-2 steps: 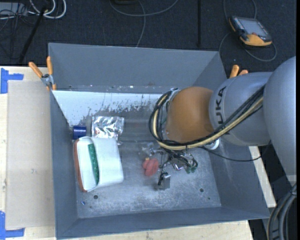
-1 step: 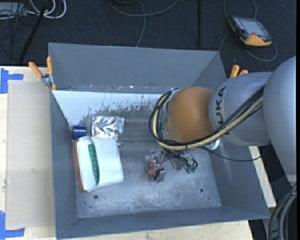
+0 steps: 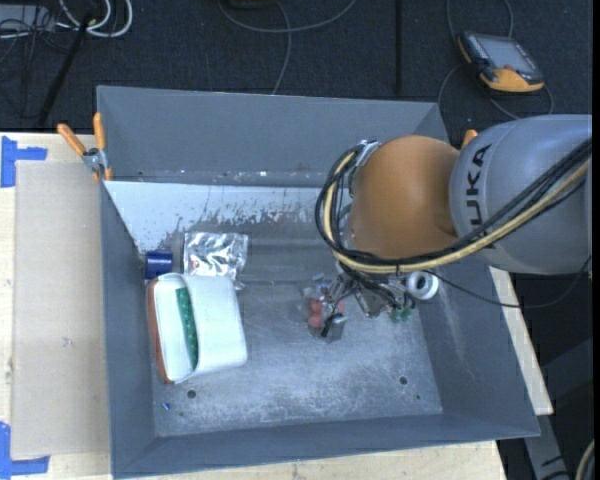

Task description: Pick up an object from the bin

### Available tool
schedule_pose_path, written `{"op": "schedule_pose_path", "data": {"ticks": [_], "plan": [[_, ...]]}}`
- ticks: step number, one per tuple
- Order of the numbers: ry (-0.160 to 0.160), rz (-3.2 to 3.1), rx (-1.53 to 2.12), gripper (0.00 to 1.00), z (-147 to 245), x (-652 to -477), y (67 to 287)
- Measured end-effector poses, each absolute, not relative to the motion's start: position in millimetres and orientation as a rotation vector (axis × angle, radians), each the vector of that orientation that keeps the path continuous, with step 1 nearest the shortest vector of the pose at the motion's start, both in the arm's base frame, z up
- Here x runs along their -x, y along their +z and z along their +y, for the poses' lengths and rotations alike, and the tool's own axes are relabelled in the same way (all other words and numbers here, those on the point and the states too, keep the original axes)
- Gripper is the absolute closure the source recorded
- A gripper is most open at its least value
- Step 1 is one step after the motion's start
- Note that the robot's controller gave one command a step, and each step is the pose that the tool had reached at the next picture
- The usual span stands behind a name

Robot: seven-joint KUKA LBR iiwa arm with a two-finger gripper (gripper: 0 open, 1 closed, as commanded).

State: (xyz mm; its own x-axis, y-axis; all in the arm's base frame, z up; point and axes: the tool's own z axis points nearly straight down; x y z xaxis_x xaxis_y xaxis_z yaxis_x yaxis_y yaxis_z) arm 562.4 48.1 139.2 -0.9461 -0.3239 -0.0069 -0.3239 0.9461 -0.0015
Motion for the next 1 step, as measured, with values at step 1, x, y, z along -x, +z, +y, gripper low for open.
{"op": "schedule_pose_path", "data": {"ticks": [1], "plan": [[0.0, 3.096, 0.509, 1.0, 49.4, -563.5, 170.4]]}}
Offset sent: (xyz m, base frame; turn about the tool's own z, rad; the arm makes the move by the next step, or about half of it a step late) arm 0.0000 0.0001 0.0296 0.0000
